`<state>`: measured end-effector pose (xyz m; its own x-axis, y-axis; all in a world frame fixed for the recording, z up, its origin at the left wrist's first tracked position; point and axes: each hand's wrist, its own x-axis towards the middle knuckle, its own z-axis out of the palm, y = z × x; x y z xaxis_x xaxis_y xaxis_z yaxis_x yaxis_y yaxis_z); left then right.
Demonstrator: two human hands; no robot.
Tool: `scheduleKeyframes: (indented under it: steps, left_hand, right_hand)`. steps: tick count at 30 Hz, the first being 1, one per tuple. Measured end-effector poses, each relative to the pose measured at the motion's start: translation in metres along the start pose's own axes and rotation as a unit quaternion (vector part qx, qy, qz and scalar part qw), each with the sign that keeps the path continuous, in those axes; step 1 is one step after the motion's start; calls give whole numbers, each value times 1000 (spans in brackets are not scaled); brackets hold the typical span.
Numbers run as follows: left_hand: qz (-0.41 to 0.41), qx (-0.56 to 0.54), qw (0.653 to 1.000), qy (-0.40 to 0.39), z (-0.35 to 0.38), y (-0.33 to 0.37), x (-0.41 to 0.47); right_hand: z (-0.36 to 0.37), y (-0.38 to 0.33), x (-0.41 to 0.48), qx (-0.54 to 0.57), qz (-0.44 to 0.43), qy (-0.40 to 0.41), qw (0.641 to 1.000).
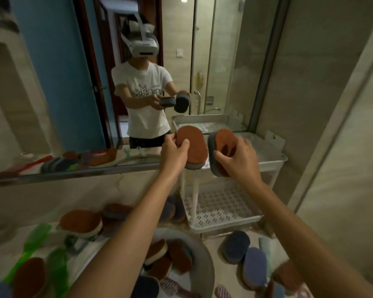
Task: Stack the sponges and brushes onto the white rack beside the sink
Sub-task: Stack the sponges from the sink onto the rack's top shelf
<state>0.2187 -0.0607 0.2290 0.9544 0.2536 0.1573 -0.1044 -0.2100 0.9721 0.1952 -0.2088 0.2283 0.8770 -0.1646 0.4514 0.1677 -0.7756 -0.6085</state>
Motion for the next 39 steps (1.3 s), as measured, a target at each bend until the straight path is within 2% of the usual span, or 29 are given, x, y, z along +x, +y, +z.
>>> scheduleKeyframes:
  steps: [6,12,14,16,18,20,22,24,31,36,39]
  left_hand:
    - [-17,90,995,-46,47,6,37]
    - [-59,211,972,-87,81,-9,62]
    - [-38,257,960,-103,86,-15,66]
    - [20,296,946,-131,87,-16,68]
    - [87,328,920,-198,84,-13,65]
    - [121,379,870,-291,81,-11,62]
    - [134,442,823,-331,81,-14,60]
    - [154,469,812,-311,85,-19,63]
    - [152,474,839,-221,88,-27,73]
    - [146,487,841,-187,82,-33,76]
    - [139,494,842,-168,82,-33,73]
  right_hand:
    - [1,34,52,-17,46,-10,999]
    - [15,60,86,-9,74,-17,997]
    - [19,69,94,-11,79,-28,996]
    - [22,78,101,-9,85,-35,996]
    - [24,86,105,-4,89,-41,995]
    - [26,92,108,4,93,-54,994]
    - [29,96,109,7,95,-70,993]
    - [33,99,112,2,90,-75,993]
    - [38,109,112,-26,72,-114,990]
    - [40,113,113,-54,74,-123,988]
    - [41,112,122,-70,92,-156,981]
